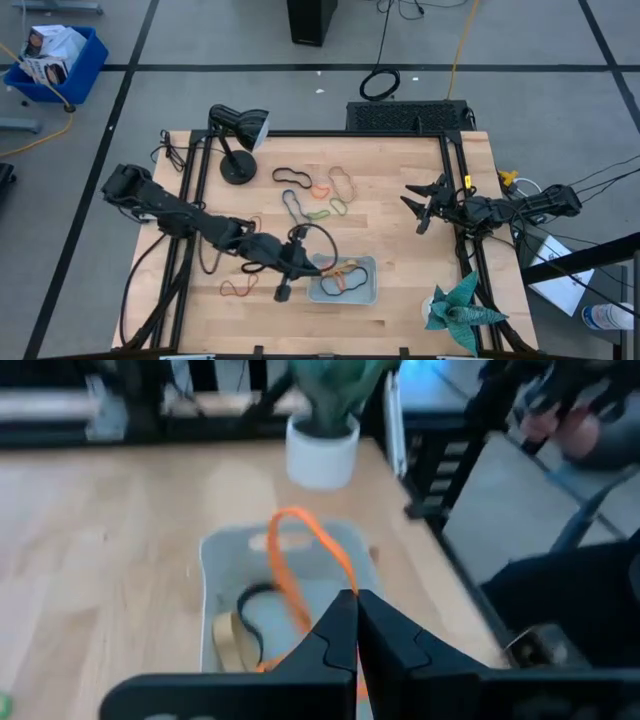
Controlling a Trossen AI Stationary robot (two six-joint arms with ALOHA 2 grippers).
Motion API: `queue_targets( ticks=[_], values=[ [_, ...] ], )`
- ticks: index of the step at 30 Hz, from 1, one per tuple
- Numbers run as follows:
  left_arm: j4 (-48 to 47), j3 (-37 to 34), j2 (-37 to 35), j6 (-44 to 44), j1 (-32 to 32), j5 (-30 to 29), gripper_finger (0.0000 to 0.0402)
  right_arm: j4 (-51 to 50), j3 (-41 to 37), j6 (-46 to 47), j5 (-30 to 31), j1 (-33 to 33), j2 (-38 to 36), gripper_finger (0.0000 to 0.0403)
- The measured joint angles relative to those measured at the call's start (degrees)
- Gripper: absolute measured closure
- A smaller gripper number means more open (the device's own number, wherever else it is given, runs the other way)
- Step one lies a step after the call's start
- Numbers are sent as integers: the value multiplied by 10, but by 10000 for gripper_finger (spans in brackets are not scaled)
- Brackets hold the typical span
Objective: Pick and place rubber bands into bin
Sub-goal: Put the bottom orange rubber band into the gray bin
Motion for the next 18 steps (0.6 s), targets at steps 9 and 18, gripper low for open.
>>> queue_targets(
  ticks=[9,18],
  values=[
    [32,0,107,-5,28,56,391,0,0,0,0,0,2,234],
    [36,0,169,-38,47,56,380,0,0,0,0,0,8,234]
  ],
)
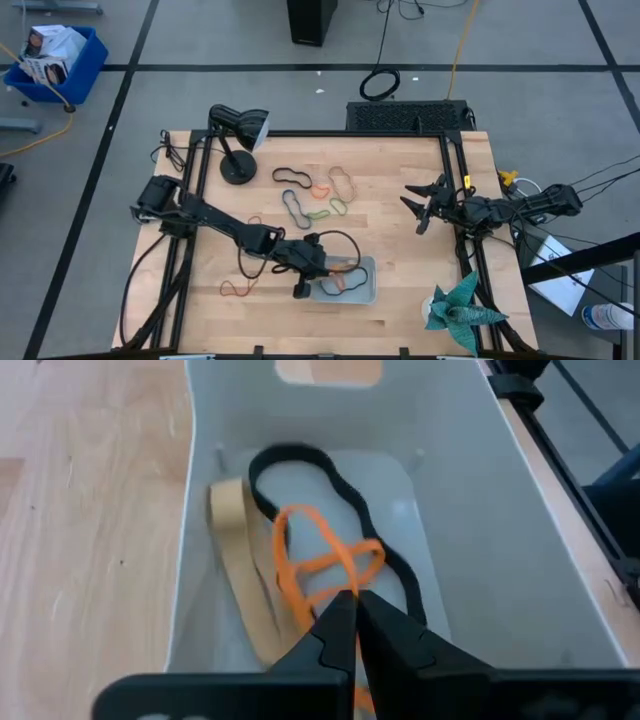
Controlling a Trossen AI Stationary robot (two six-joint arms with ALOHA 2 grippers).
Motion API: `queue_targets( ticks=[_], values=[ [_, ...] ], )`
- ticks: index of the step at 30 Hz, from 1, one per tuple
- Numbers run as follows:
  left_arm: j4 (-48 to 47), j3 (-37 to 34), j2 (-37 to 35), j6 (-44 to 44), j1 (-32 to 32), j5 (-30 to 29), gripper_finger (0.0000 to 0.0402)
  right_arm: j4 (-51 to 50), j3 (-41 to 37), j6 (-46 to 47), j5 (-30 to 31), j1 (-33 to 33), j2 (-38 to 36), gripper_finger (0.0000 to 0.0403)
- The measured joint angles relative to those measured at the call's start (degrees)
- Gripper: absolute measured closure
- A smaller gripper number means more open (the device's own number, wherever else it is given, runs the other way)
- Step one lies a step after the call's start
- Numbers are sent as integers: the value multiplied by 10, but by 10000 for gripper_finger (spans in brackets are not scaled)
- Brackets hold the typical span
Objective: Pick and place rubber bands into bin
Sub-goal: Put the bottom orange rubber band into the gray bin, then put the bottom red rubber band into the gray bin
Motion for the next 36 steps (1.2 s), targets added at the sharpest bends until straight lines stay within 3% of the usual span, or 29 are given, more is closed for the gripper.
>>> queue_targets(
  ticks=[12,30,36],
  values=[
    [-7,0,-20,-5,2,0,394,0,0,0,0,0,7,234],
    [-4,0,-32,2,3,3,272,0,0,0,1,0,9,234],
    [-79,0,-71,16,3,23,230,0,0,0,1,0,9,234]
  ],
)
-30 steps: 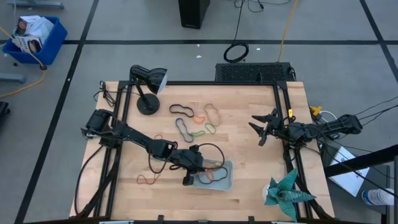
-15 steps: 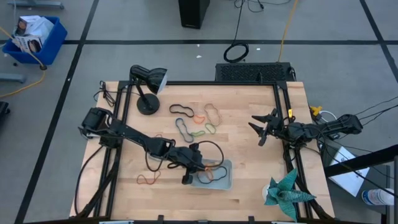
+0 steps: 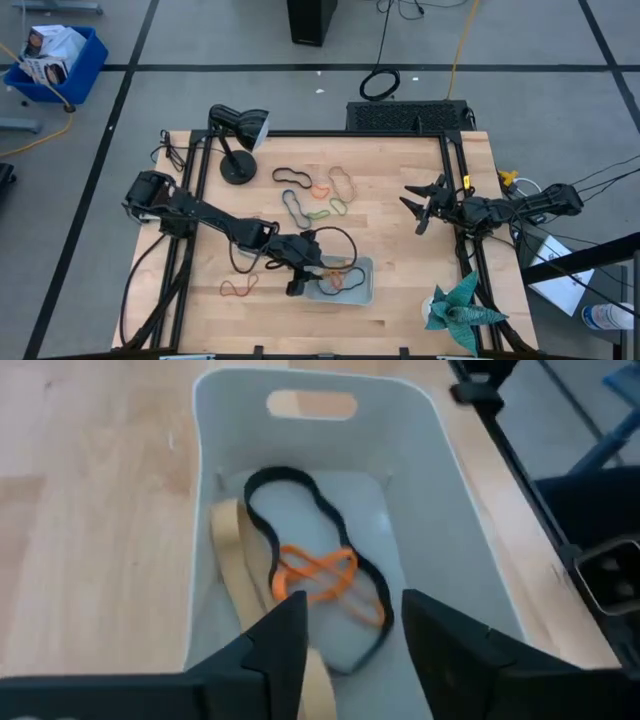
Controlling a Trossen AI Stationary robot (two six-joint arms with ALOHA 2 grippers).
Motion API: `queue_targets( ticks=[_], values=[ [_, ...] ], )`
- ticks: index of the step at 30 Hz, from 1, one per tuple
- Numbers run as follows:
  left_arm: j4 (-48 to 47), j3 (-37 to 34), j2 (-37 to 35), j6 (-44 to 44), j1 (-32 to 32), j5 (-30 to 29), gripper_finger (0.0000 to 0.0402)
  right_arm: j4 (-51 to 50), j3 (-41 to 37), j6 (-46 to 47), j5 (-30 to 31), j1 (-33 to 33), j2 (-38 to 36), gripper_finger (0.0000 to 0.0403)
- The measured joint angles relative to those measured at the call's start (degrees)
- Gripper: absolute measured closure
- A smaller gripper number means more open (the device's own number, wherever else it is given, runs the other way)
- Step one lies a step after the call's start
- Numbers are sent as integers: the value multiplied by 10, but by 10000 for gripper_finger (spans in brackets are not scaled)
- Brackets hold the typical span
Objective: Pick and place rubber bands into bin
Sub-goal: Put the bottom red rubber band into the gray bin
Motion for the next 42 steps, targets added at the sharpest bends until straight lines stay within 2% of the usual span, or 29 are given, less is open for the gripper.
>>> queue_targets(
  ticks=[4,9,13,16,24,27,35,39,42],
  values=[
    [-92,0,-57,-4,-8,-37,219,0,0,0,1,0,2,234],
    [-228,0,-125,-52,-28,-94,217,0,0,0,2,0,5,234],
    [-346,0,-144,-78,-58,-135,217,0,0,0,2,0,6,234],
    [-406,0,-141,-113,-87,-133,217,0,0,0,3,0,6,234],
    [-428,0,-133,-338,-172,-114,217,0,0,0,13,0,8,234],
    [-443,0,-132,-395,-210,-110,217,0,0,0,13,0,8,234],
    [-482,-1,-71,-422,-285,-108,217,0,0,0,13,0,9,234],
    [-482,-1,-41,-487,-293,-96,217,0,0,1,12,0,9,234],
    [-481,-1,-25,-503,-296,-87,217,0,0,4,12,0,9,234]
  ],
)
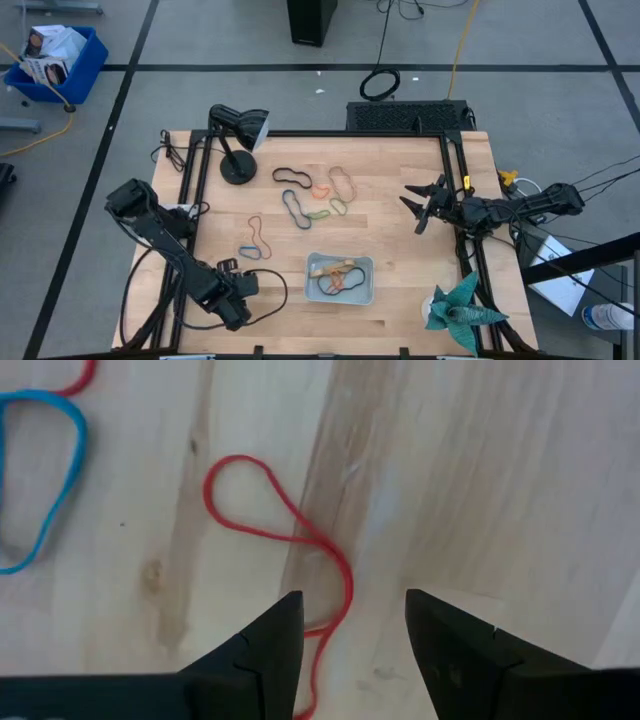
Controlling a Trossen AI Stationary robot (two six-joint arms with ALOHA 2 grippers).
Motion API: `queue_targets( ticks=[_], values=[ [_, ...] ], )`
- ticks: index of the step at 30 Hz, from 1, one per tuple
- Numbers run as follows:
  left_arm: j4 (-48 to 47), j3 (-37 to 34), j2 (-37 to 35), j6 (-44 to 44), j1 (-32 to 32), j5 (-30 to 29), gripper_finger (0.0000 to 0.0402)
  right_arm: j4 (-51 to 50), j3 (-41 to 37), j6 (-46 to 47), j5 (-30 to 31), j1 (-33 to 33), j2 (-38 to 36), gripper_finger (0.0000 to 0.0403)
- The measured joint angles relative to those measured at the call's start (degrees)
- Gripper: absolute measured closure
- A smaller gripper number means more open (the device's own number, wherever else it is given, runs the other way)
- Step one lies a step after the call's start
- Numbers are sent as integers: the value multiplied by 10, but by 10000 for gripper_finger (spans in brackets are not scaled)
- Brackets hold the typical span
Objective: Pick and place rubber bands into bin
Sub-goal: Put the bottom red rubber band into the gray bin
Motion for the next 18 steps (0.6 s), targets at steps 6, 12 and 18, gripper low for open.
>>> queue_targets(
  ticks=[6,12,18],
  values=[
    [1,0,19,-11,4,27,217,0,0,0,0,0,0,234],
    [-1,0,20,-6,14,1,218,0,0,0,0,0,0,234],
    [0,0,19,6,22,1,217,0,0,0,0,0,0,234]
  ],
)
